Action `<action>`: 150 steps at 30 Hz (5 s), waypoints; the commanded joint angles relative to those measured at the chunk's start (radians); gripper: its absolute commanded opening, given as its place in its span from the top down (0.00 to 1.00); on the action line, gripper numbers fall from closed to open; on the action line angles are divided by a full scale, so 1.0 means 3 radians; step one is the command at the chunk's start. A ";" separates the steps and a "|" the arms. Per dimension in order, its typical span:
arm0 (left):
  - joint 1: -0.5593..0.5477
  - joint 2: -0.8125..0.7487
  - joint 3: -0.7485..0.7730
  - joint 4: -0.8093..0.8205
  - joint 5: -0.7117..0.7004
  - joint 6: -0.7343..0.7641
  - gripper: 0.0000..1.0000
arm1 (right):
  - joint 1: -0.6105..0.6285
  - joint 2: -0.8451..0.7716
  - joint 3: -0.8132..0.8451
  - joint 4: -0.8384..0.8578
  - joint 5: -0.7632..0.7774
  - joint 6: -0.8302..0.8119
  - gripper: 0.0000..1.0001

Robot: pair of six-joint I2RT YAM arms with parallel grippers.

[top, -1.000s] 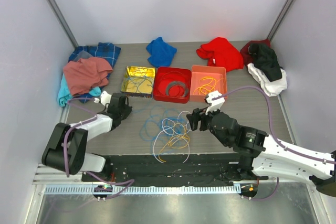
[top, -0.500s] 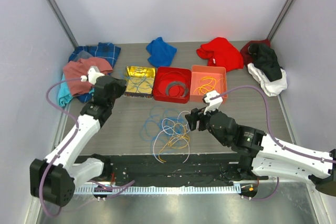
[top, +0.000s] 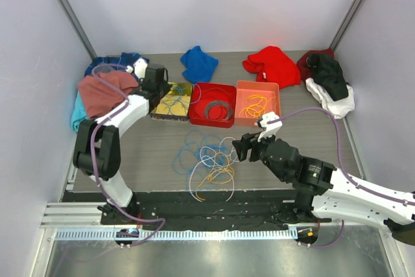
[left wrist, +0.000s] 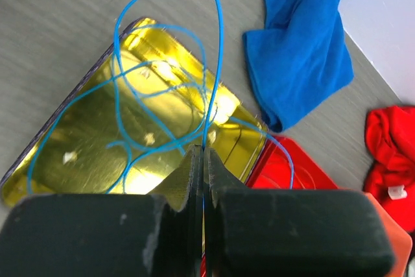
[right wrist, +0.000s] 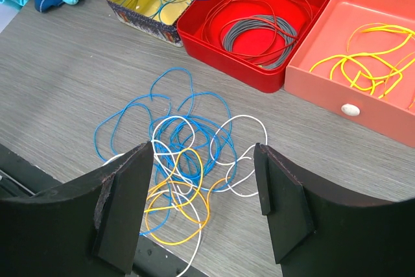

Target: Untangle the cables

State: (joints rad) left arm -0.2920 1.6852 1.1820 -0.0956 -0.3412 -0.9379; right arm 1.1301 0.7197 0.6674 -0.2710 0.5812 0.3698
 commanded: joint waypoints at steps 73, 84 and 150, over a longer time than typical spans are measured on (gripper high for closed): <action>-0.0136 0.0605 0.0722 -0.0566 -0.0268 0.0717 1.00 | -0.0024 -0.0144 -0.0123 0.0009 0.0103 0.0132 0.29; -0.0274 0.0550 0.0647 -0.0587 -0.0590 0.0948 0.64 | -0.0024 -0.0006 -0.0092 0.0050 0.0098 0.0107 0.29; -0.1747 -0.0456 -0.0969 0.0243 -0.0283 0.0288 1.00 | -0.0024 0.0055 -0.0093 0.0101 -0.0010 0.0168 0.29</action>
State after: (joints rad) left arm -0.8001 1.6947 0.8860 -0.0196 -0.3481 -0.9009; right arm 1.1236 0.7460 0.6239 -0.2630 0.5560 0.4221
